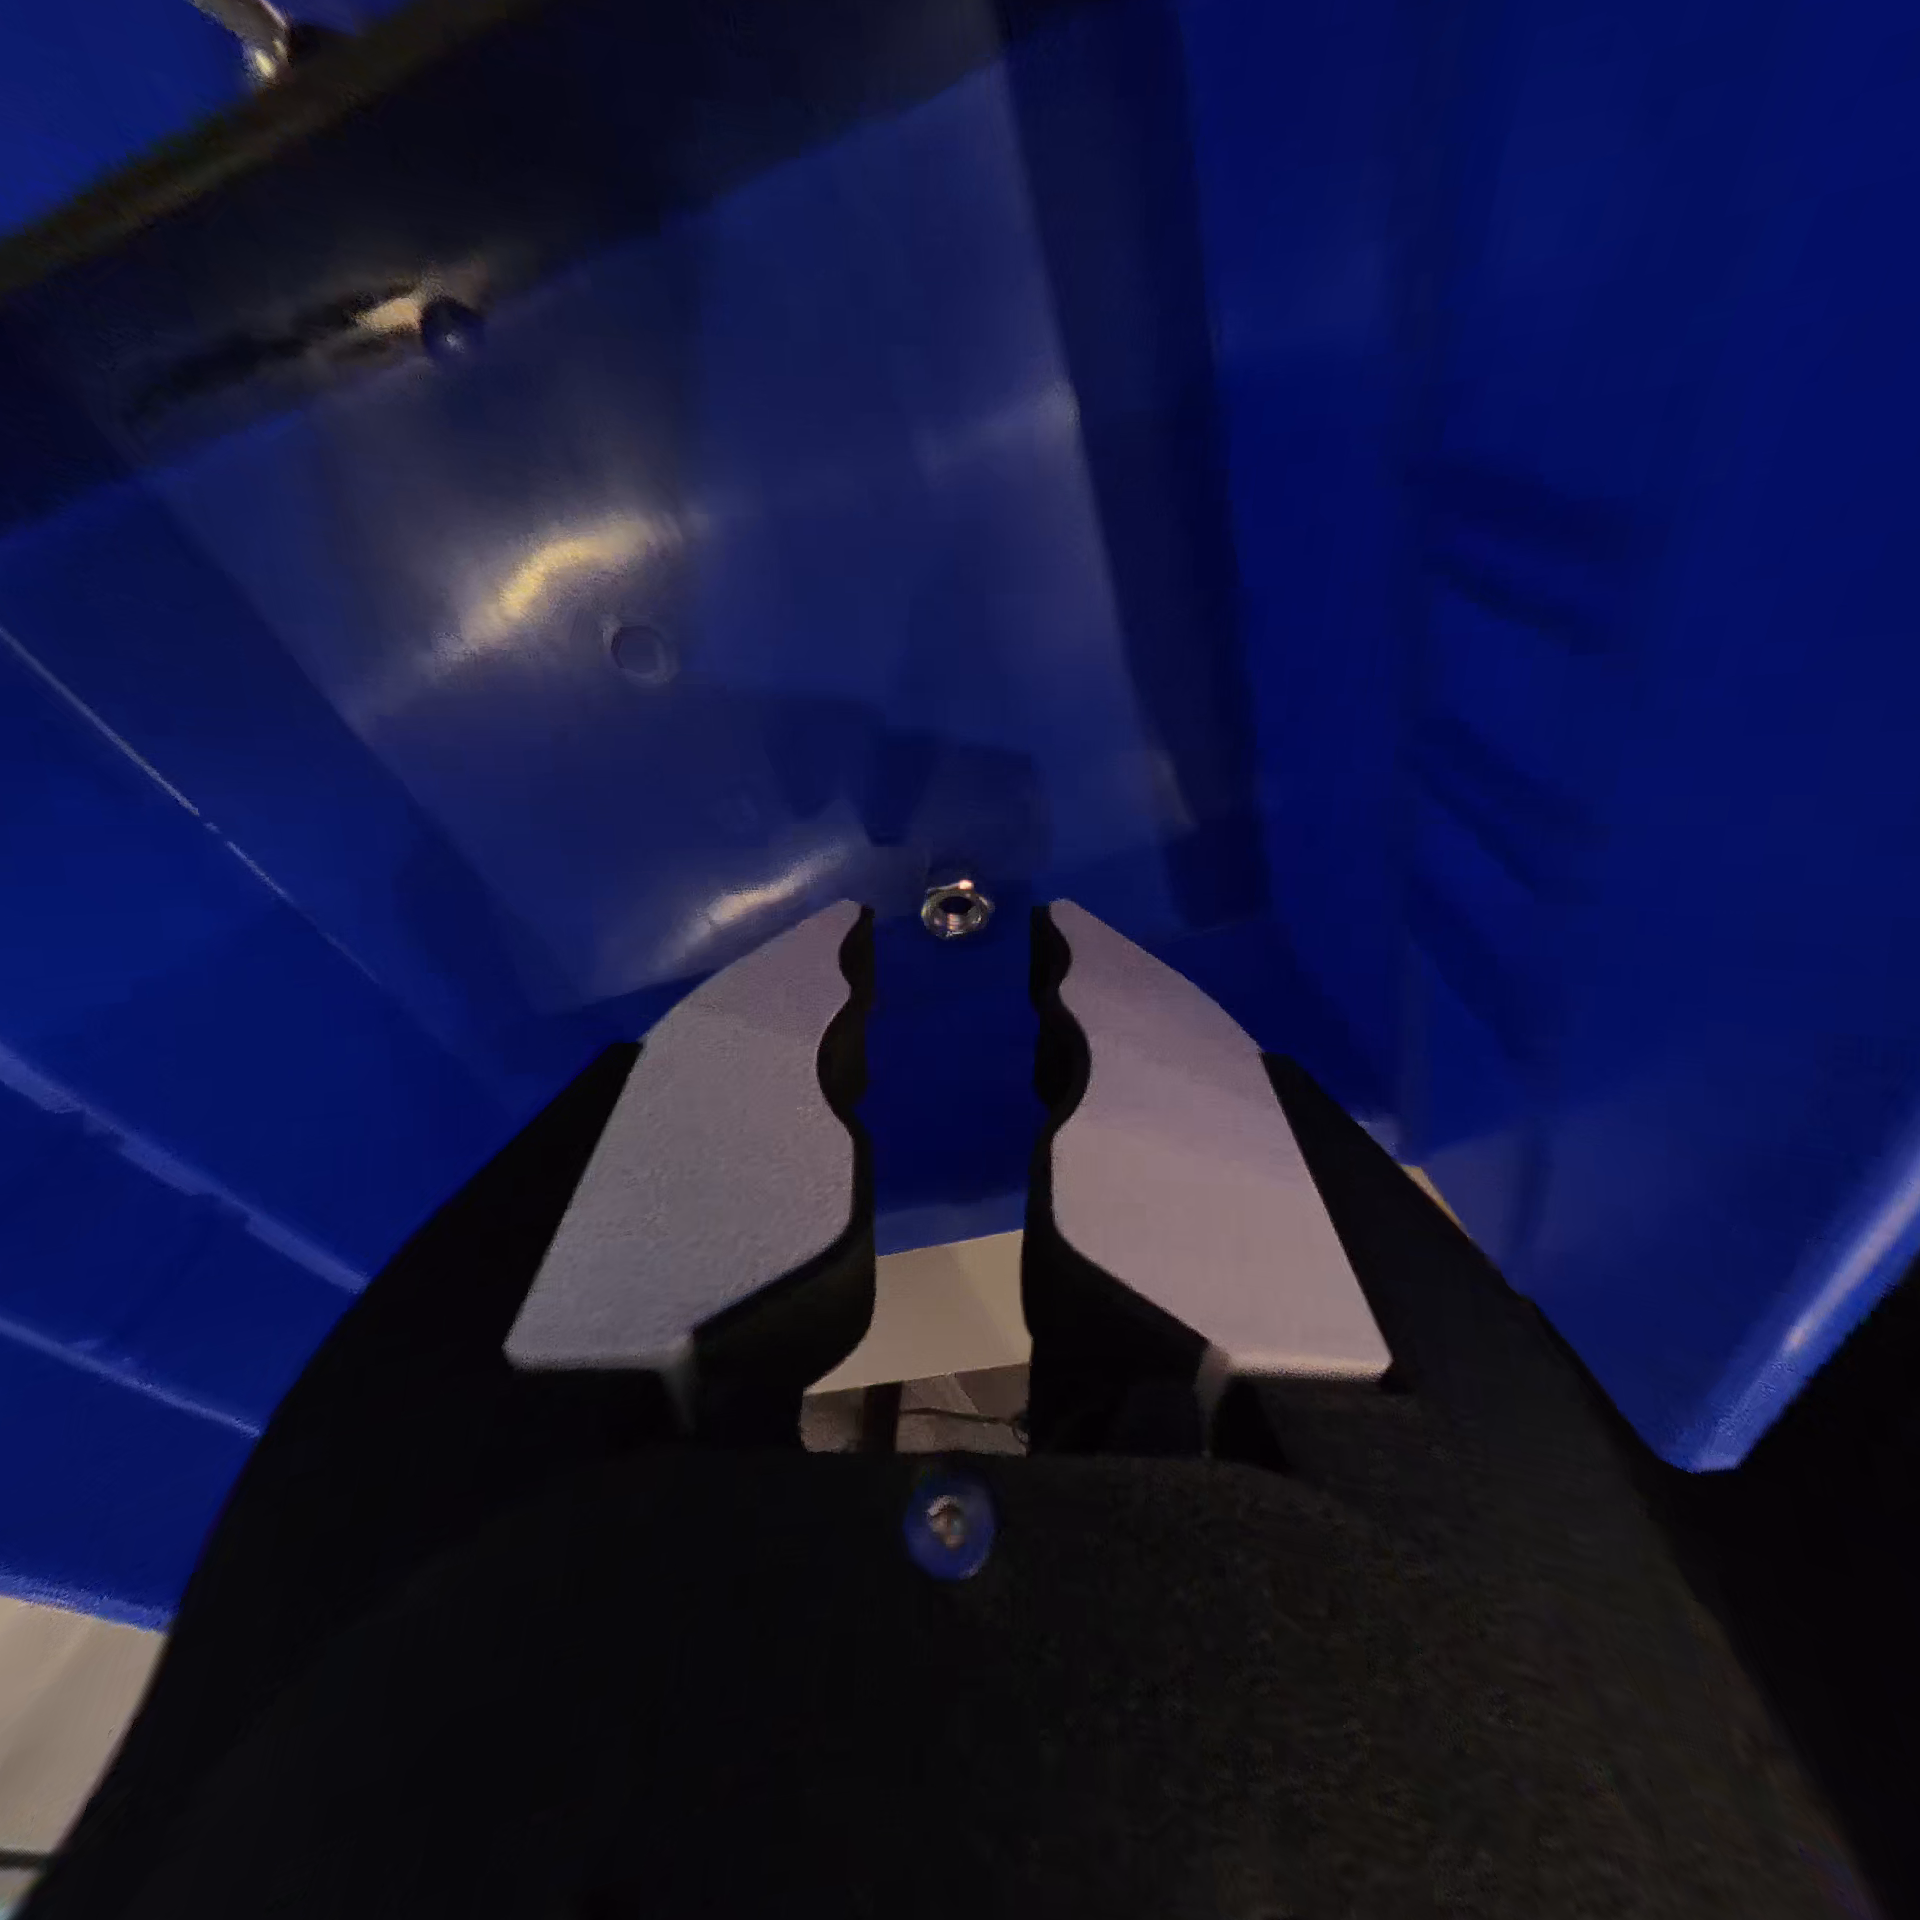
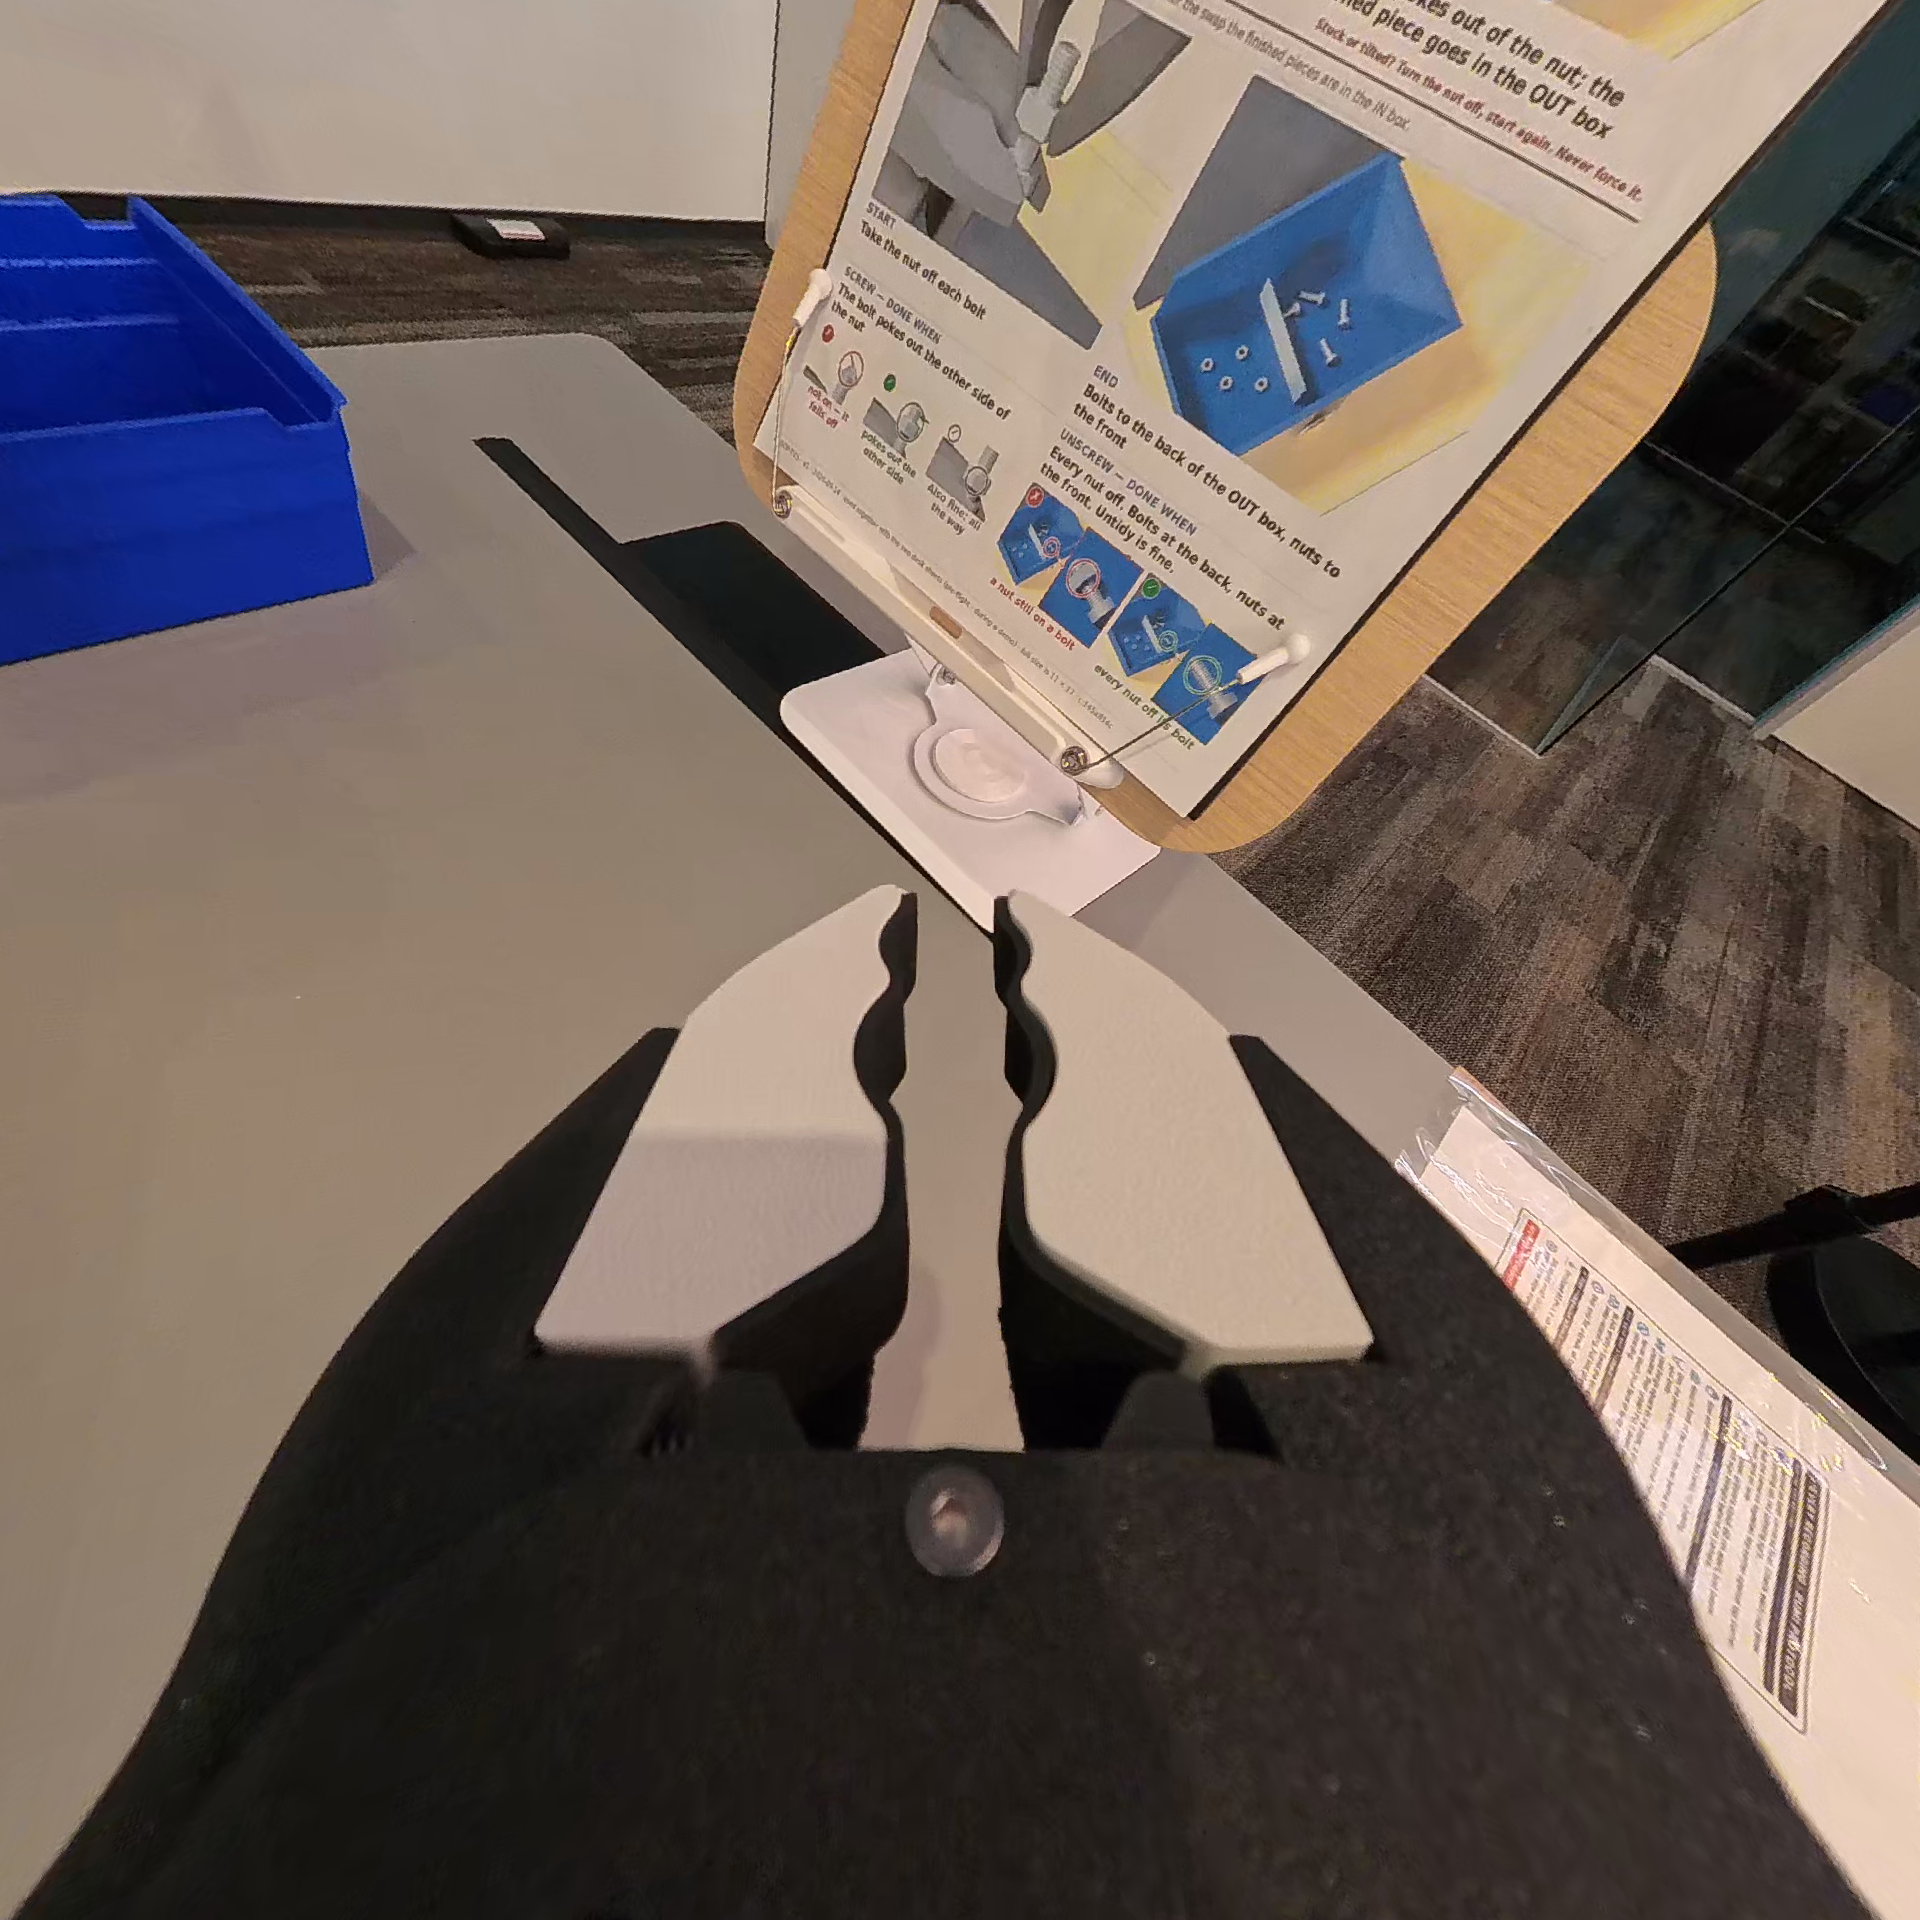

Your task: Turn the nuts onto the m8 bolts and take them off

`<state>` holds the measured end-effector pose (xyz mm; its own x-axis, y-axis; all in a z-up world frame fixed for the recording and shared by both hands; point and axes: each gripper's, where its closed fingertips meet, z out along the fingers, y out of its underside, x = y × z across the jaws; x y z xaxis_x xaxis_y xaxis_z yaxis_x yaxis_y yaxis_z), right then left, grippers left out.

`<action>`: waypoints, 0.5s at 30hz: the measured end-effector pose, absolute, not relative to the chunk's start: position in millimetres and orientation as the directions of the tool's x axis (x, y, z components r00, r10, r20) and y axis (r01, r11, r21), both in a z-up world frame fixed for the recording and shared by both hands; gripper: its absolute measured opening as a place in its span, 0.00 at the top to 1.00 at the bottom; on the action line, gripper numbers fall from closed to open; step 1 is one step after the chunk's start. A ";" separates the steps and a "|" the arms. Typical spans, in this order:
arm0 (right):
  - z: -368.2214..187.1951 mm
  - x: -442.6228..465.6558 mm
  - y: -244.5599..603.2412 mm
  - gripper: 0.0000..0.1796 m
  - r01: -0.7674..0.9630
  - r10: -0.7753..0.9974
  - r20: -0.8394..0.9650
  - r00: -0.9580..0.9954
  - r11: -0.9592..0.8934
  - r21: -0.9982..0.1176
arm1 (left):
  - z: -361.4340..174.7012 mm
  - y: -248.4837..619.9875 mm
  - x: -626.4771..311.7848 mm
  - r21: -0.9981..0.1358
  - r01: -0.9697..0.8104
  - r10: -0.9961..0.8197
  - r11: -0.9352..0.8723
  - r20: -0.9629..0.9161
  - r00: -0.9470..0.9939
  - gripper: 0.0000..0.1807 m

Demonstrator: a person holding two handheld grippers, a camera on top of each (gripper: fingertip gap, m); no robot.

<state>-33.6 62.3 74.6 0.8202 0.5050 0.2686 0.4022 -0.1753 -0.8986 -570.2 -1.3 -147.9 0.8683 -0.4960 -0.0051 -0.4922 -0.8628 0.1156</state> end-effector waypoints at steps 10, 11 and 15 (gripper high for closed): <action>74.0 -32.9 62.2 0.93 0.400 0.511 0.263 0.819 -0.179 -0.899 | -157.7 -1.5 -574.8 0.203 -0.457 -0.467 -0.866 0.000 0.884 0.84; 73.8 -33.5 62.3 0.93 0.404 0.511 0.266 0.817 -0.179 -0.897 | -158.2 -2.2 -575.1 0.215 -0.451 -0.462 -0.866 0.003 0.887 0.84; 72.3 -35.3 62.1 0.93 0.418 0.516 0.275 0.811 -0.181 -0.890 | -160.0 -2.3 -577.4 0.249 -0.434 -0.448 -0.866 -0.002 0.894 0.83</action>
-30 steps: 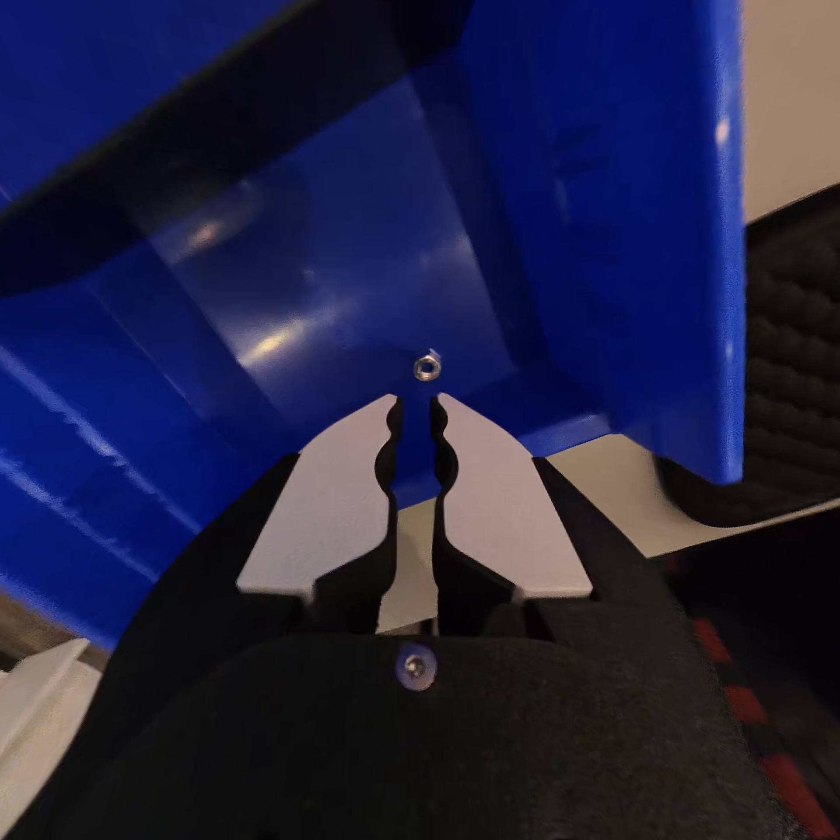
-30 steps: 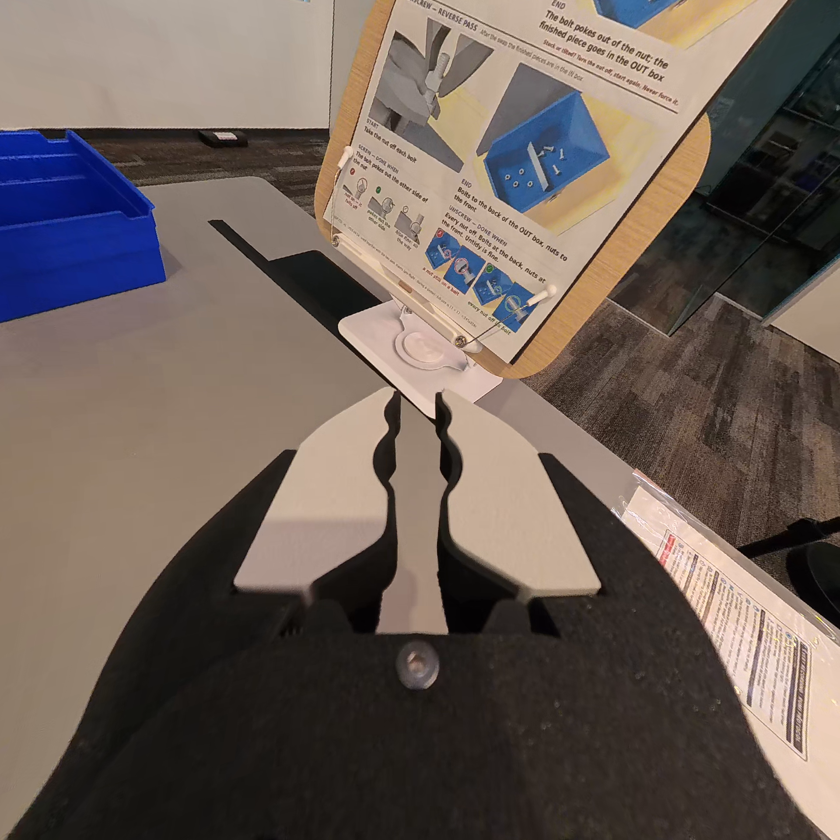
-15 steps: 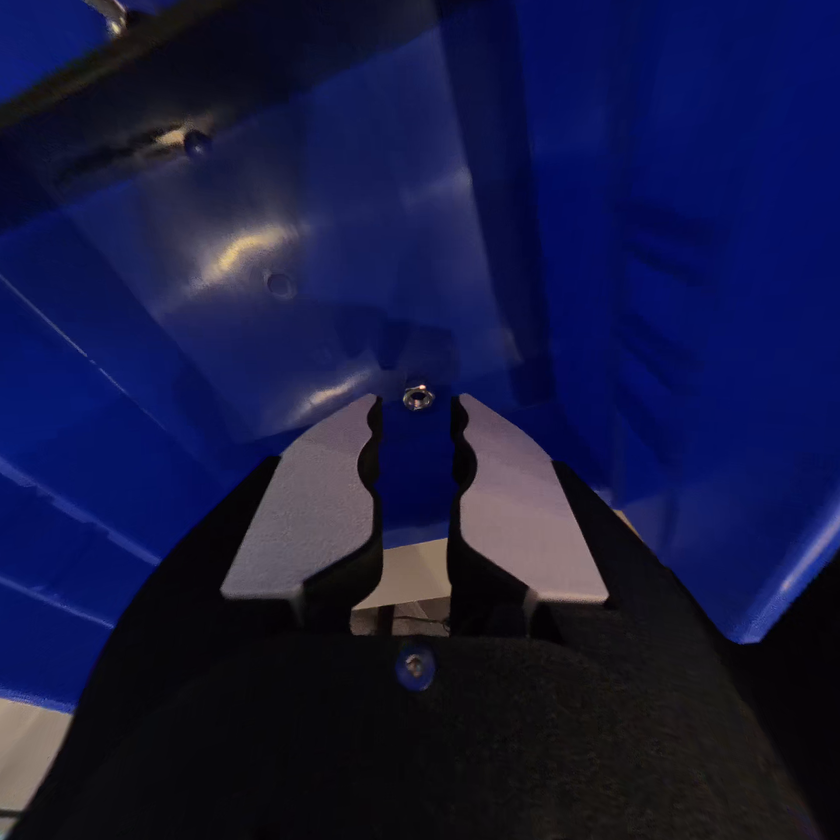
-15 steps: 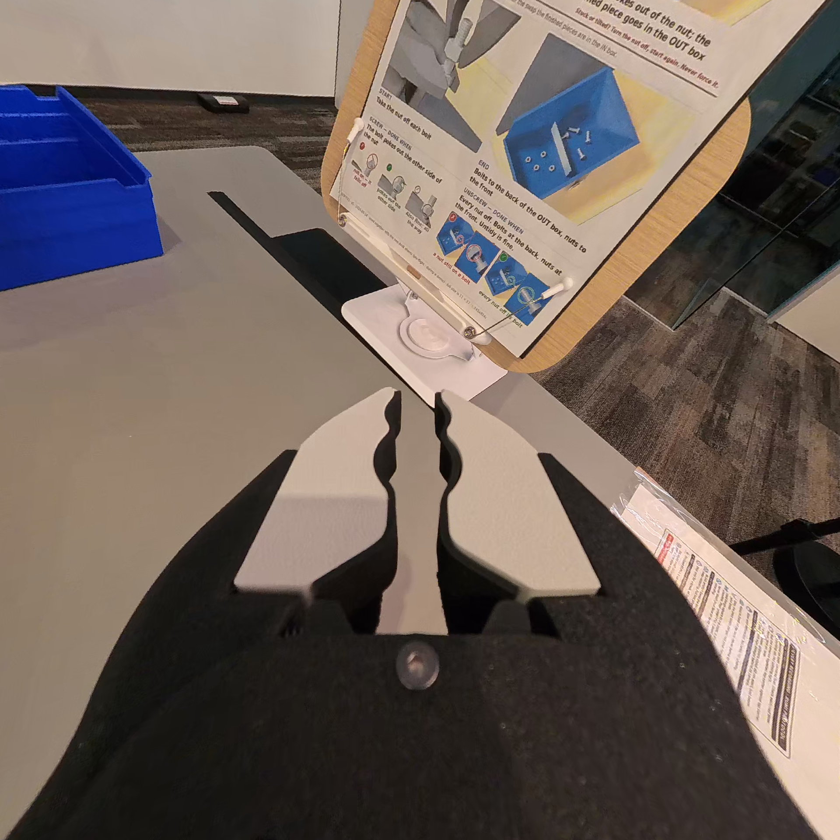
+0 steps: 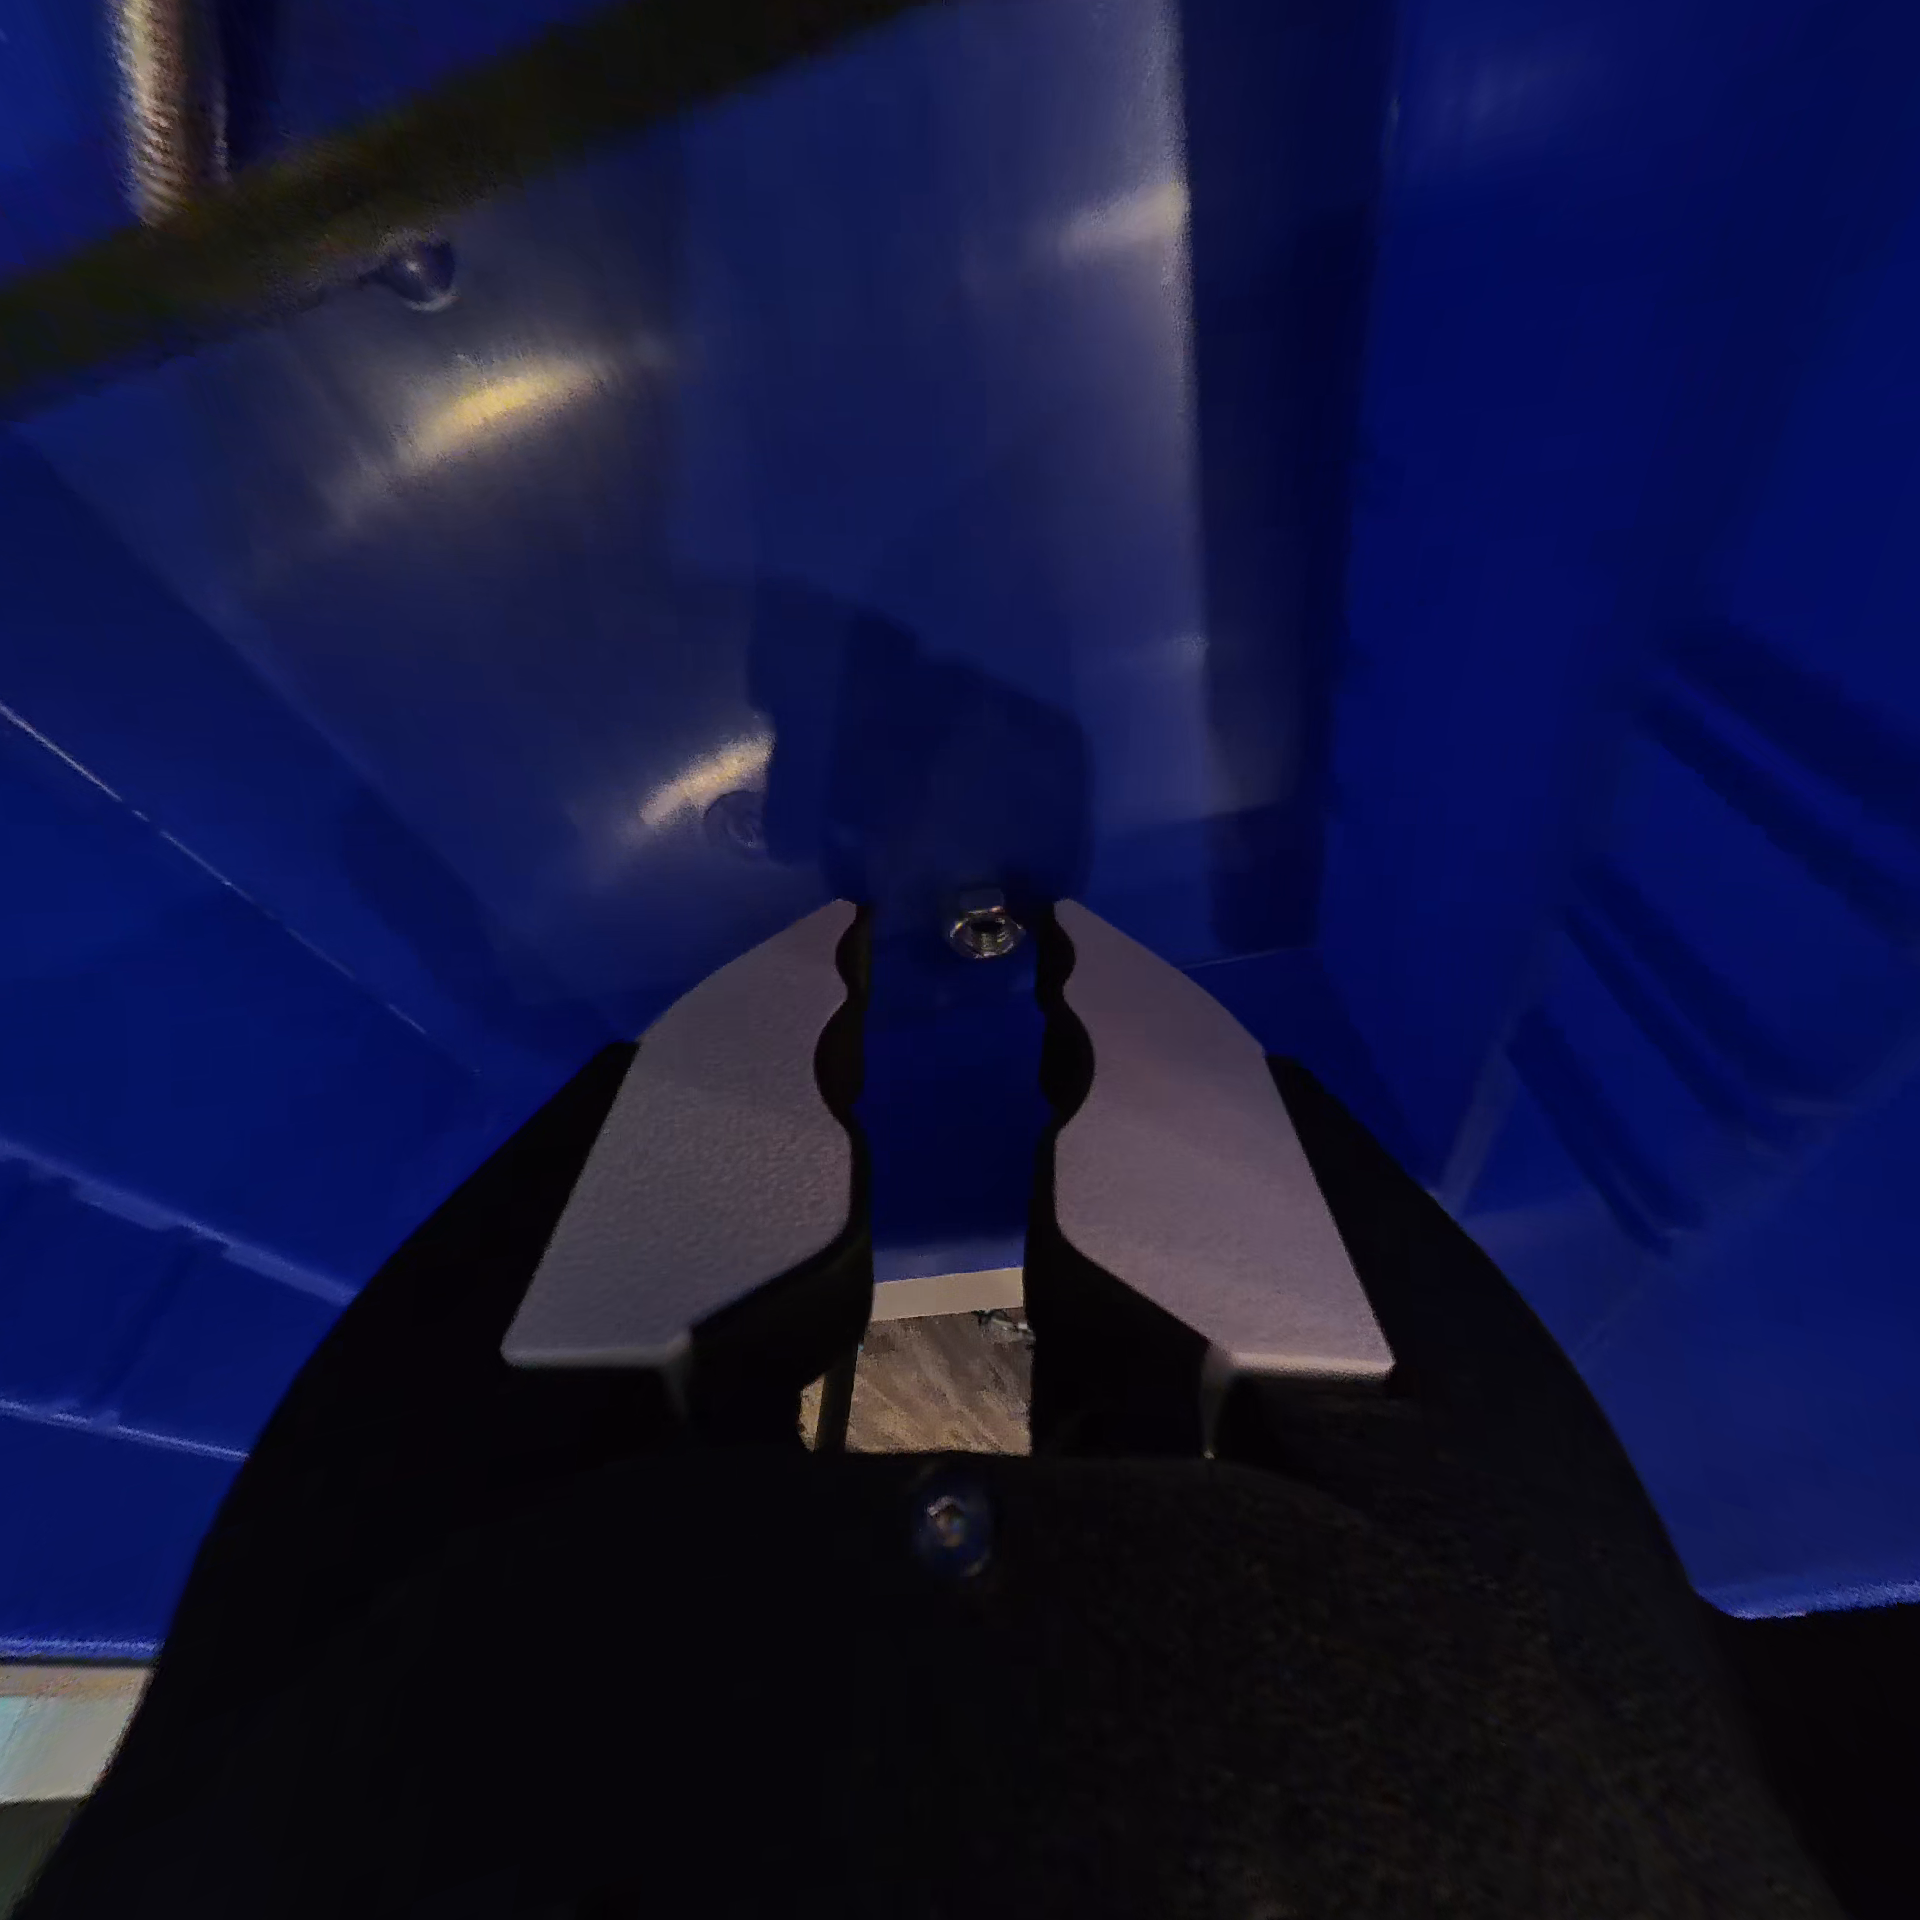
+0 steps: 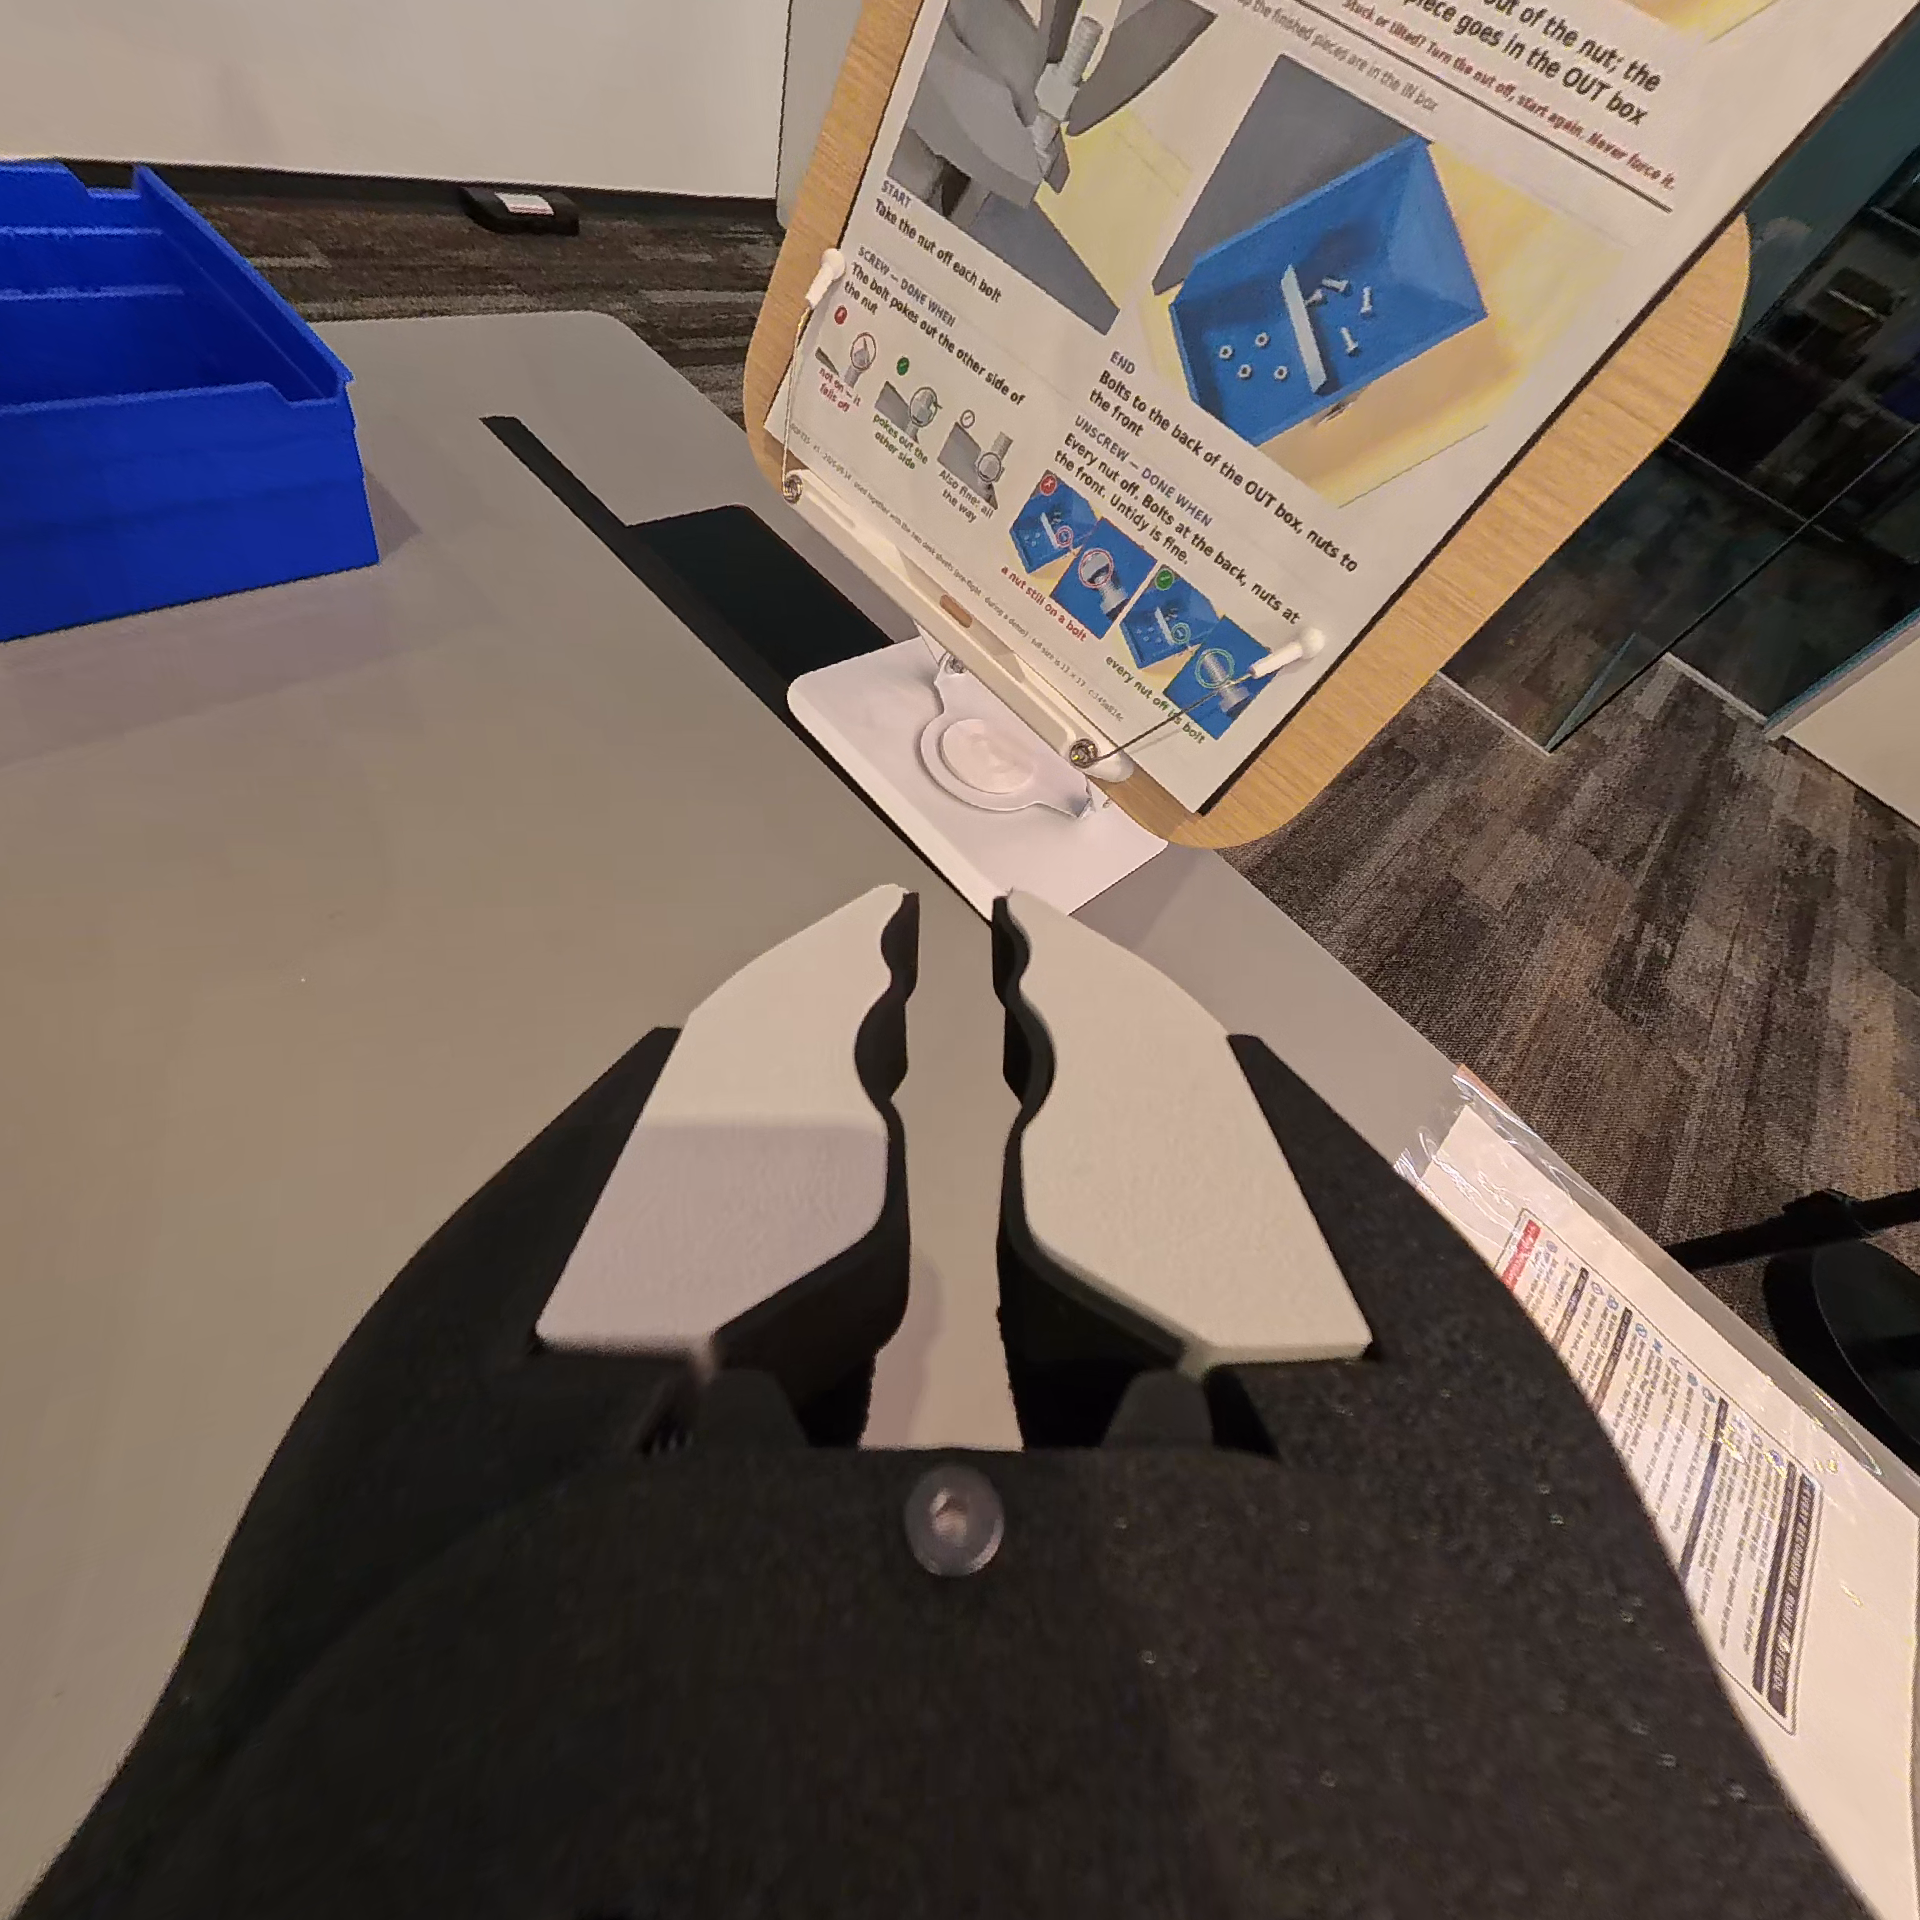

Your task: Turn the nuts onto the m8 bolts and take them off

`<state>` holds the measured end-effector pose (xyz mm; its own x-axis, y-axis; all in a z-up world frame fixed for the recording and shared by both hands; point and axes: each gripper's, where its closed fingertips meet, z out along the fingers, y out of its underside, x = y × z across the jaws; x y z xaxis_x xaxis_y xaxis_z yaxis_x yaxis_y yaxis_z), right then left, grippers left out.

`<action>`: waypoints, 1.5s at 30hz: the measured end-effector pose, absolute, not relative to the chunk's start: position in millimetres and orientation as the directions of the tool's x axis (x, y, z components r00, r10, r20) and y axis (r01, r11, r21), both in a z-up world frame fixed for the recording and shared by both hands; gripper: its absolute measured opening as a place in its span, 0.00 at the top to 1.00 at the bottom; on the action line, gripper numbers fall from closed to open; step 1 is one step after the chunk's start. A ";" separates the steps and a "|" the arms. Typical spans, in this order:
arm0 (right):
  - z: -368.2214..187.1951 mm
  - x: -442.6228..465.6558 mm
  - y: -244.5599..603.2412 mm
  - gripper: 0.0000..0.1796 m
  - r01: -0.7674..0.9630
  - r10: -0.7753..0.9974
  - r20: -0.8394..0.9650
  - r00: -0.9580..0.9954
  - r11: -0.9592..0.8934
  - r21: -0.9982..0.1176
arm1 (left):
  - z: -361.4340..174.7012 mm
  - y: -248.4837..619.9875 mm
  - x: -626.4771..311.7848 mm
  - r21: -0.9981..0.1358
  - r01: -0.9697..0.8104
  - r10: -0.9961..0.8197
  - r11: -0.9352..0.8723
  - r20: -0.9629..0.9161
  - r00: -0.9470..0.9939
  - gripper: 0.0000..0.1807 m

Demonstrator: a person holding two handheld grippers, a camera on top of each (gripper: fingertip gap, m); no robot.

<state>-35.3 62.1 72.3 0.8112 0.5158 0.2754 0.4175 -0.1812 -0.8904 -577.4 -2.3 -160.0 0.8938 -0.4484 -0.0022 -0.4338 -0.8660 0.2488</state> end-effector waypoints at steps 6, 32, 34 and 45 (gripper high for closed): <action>72.5 -34.6 60.9 0.93 0.416 0.518 0.273 0.810 -0.181 -0.891 | -160.5 -2.2 -577.5 0.275 -0.432 -0.452 -0.859 -0.013 0.892 0.84; 72.4 -38.0 57.8 0.94 0.430 0.534 0.281 0.797 -0.175 -0.886 | -161.0 -4.7 -572.0 0.289 -0.426 -0.446 -0.857 -0.004 0.895 0.91; 71.8 -39.1 58.0 0.94 0.437 0.537 0.287 0.794 -0.175 -0.882 | -160.9 -4.7 -572.1 0.290 -0.429 -0.450 -0.855 -0.004 0.893 0.91; 69.2 -38.6 59.0 0.94 0.441 0.539 0.285 0.792 -0.184 -0.878 | -158.7 -3.4 -576.1 0.288 -0.449 -0.473 -0.846 -0.015 0.881 0.91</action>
